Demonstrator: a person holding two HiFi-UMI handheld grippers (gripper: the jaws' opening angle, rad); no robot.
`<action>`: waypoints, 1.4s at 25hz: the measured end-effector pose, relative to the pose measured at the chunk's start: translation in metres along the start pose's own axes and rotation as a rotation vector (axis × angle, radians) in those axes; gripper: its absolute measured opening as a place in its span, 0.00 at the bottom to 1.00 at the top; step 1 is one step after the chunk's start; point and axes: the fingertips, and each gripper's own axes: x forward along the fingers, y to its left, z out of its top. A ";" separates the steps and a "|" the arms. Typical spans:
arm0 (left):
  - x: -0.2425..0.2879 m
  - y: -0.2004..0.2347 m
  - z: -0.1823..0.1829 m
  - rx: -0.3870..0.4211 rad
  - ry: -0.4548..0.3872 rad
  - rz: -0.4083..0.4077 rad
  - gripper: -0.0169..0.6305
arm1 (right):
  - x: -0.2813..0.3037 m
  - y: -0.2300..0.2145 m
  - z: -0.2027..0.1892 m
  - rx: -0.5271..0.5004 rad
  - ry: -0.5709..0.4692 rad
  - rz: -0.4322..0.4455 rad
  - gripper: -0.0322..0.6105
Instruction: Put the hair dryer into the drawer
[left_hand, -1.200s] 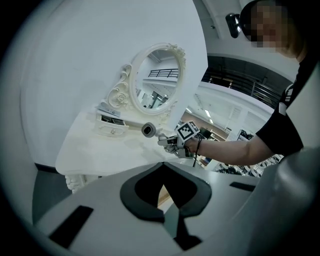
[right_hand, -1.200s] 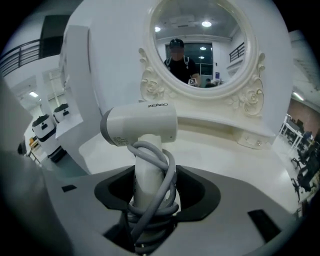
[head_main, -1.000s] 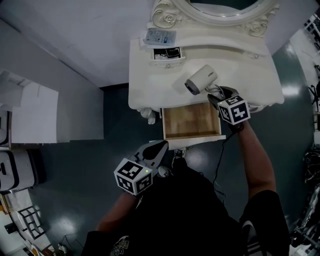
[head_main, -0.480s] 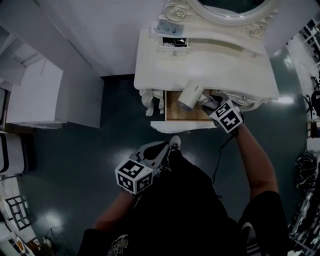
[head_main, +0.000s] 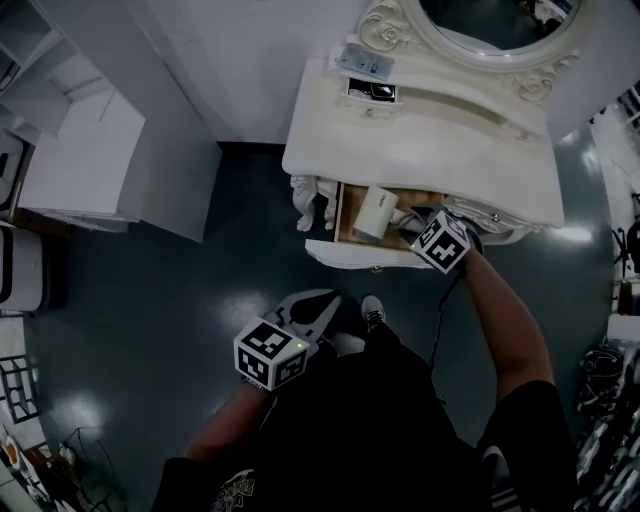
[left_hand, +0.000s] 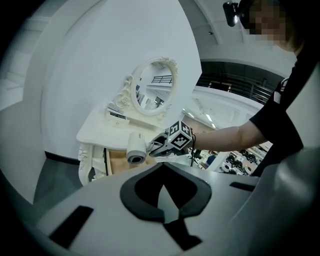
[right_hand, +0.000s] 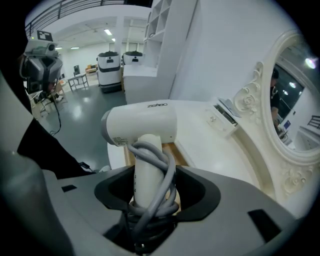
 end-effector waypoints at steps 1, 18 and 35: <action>0.003 0.002 0.002 -0.008 -0.005 0.015 0.03 | 0.005 0.000 -0.001 -0.020 0.006 0.016 0.44; 0.071 -0.007 -0.017 -0.165 -0.034 0.217 0.03 | 0.102 -0.010 -0.041 -0.184 0.040 0.254 0.44; 0.111 0.000 -0.043 -0.306 -0.044 0.372 0.03 | 0.176 -0.017 -0.055 -0.173 0.040 0.355 0.44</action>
